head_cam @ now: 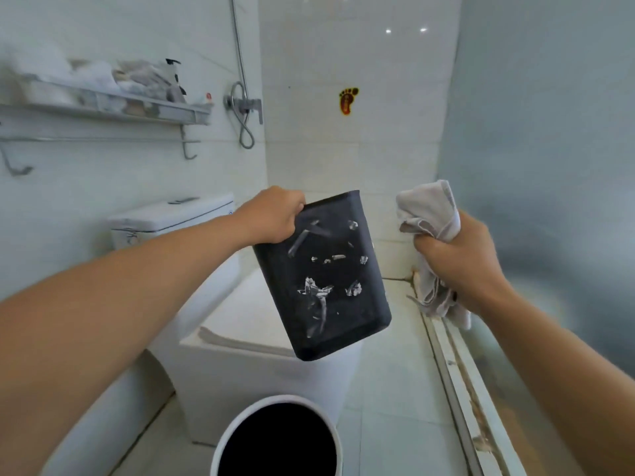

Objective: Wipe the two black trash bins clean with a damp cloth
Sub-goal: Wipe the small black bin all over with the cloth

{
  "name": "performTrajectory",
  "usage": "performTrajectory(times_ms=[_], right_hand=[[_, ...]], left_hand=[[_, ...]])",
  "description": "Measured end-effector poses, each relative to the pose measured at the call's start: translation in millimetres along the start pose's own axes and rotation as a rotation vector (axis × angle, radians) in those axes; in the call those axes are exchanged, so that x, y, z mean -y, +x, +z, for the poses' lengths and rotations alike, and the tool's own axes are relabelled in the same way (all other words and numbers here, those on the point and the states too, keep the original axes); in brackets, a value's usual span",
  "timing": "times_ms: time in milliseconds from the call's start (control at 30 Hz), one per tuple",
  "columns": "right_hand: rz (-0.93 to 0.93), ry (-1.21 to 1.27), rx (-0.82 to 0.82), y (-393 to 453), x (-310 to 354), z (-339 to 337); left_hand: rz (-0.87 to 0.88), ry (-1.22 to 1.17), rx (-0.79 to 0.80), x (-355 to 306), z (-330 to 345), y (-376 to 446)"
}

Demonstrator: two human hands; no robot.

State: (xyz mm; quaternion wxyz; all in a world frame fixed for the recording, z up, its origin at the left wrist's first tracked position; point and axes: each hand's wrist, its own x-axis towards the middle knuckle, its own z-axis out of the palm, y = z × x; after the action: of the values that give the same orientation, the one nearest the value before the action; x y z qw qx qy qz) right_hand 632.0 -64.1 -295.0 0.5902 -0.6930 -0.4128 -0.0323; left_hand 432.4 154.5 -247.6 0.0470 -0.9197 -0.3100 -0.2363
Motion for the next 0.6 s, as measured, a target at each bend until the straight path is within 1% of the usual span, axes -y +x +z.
performTrajectory(times_ms=[133,300,433,600], right_hand=[[0.047,-0.010,0.043,-5.7,-27.2,33.5],[0.079,-0.029,0.126,4.1,-53.4,72.3],[0.099,0.026,0.132,14.6,-61.4,95.1],[0.145,0.128,0.094,46.1,-64.7,123.7]], left_hand=[[-0.016,0.089,0.012,23.7,3.4,15.1],[-0.005,0.150,0.046,43.3,28.7,29.5],[0.031,0.189,0.088,51.1,39.3,39.3],[0.010,0.213,0.126,61.5,46.4,61.9]])
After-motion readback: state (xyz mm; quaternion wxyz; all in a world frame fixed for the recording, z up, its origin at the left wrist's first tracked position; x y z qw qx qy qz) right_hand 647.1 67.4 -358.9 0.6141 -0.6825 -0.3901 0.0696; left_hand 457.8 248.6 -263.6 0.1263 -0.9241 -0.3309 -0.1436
